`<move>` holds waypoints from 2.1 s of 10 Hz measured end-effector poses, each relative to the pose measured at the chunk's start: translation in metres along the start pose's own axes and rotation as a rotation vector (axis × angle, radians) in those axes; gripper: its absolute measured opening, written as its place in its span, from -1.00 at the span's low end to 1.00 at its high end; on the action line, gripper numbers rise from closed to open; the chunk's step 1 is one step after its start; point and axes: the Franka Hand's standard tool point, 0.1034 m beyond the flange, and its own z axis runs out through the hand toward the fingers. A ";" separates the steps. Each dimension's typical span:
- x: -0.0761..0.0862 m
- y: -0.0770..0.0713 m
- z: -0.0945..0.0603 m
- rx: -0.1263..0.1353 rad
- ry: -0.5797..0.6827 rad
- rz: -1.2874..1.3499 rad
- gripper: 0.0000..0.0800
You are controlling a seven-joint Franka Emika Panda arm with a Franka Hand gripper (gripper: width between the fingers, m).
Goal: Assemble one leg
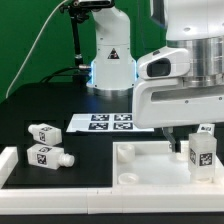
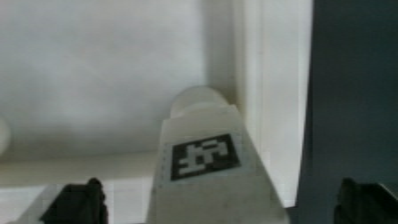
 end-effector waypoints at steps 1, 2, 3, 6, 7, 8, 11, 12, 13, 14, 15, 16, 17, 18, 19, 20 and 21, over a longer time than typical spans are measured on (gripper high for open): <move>0.000 0.000 0.000 0.001 0.000 0.006 0.59; 0.000 0.002 0.000 0.000 0.000 0.007 0.59; 0.000 0.001 0.000 0.001 0.000 0.037 0.16; 0.000 0.002 0.001 0.000 0.003 0.255 -0.28; 0.001 0.003 0.001 0.000 0.018 0.403 -0.28; 0.000 0.002 0.001 0.000 0.035 0.544 -0.28; -0.001 -0.001 0.003 0.020 0.018 1.143 -0.28; 0.000 -0.003 0.003 0.055 0.012 1.332 -0.28; 0.001 -0.002 0.002 0.084 -0.003 1.488 -0.28; 0.000 -0.002 0.003 0.094 -0.006 1.577 -0.28; 0.000 -0.002 0.003 0.094 -0.007 1.600 -0.28; 0.000 -0.002 0.003 0.094 -0.005 1.567 -0.28; 0.000 -0.002 0.003 0.086 0.003 1.467 -0.06; -0.001 -0.004 0.004 0.076 0.011 1.300 0.42; -0.003 -0.005 0.005 0.061 0.011 1.122 0.57; -0.005 -0.007 0.005 0.043 0.002 0.969 0.57; -0.007 -0.009 0.006 0.018 0.004 0.781 0.61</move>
Offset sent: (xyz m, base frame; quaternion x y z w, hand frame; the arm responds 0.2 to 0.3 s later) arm 0.0000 0.0000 0.0000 0.0000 0.0000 0.1296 0.9916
